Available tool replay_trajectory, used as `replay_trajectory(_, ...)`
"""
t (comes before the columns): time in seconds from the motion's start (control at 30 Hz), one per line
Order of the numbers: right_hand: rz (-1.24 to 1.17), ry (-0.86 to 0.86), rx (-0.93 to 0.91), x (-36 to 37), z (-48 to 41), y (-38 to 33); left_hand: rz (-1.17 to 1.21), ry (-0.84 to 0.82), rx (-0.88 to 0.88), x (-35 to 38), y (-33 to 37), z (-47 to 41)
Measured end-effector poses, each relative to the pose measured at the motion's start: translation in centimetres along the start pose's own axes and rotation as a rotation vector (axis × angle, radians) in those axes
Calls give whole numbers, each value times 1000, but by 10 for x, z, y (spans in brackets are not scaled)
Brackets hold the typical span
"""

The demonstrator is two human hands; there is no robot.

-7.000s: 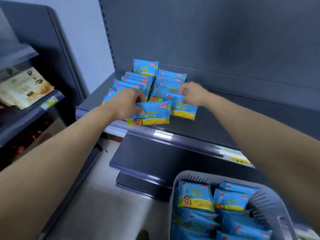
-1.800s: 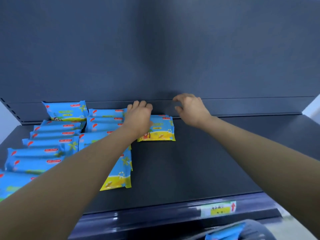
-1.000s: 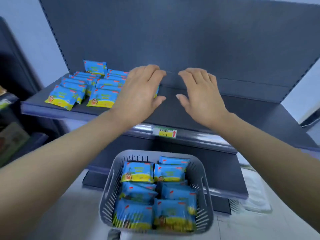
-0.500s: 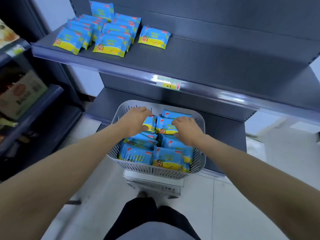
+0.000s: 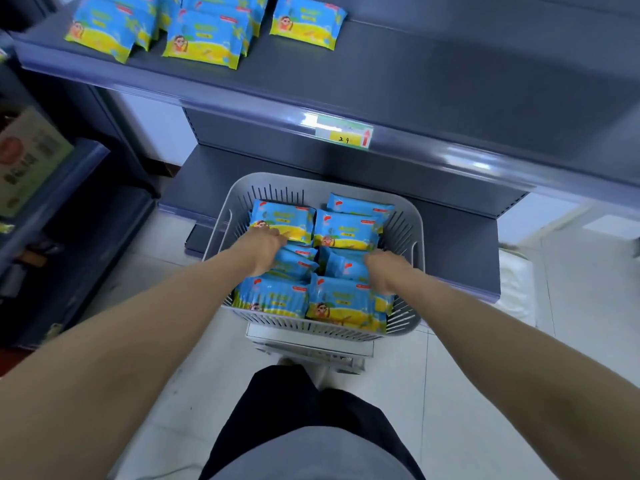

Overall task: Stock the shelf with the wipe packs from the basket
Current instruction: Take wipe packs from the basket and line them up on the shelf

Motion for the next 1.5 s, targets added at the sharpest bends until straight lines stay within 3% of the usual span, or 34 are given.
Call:
replay_trajectory(0.33, 24, -140, -22, -9, -9, -2, -181, 14, 44, 9, 1, -17)
replay_trajectory(0.47, -60, -42, -73, -55, -3, 2, -112, -60, 69, 9, 1, -21)
replay_trajectory(0.73, -208, 190, -99, -163, 13, 8, -171, -8, 210, 0, -4, -18)
replay_trajectory(0.9, -264, 301, -132, -210, 15, 5, 176, -79, 151, -28, -23, -13)
replay_trajectory(1.2, -473, 707, -135, -336, -1, 37, 477, 298, 108, -197, -75, 12)
replay_trajectory(1.37, -449, 707, -165, -384, -46, 37, 609, 502, 72, -279, -99, 13)
replay_trajectory(1.5, -362, 641, -195, -405, -91, 27, 601, 568, -16, -311, -128, -5)
Point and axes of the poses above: each hand's wrist, its own z-axis away from the middle knuckle, its own x-axis out of the palm, y = z × x, the point moved 6 cm from there along -z, towards the middle knuckle, and after that the axes turned 6 degrees about x, right-handed, at the moved point
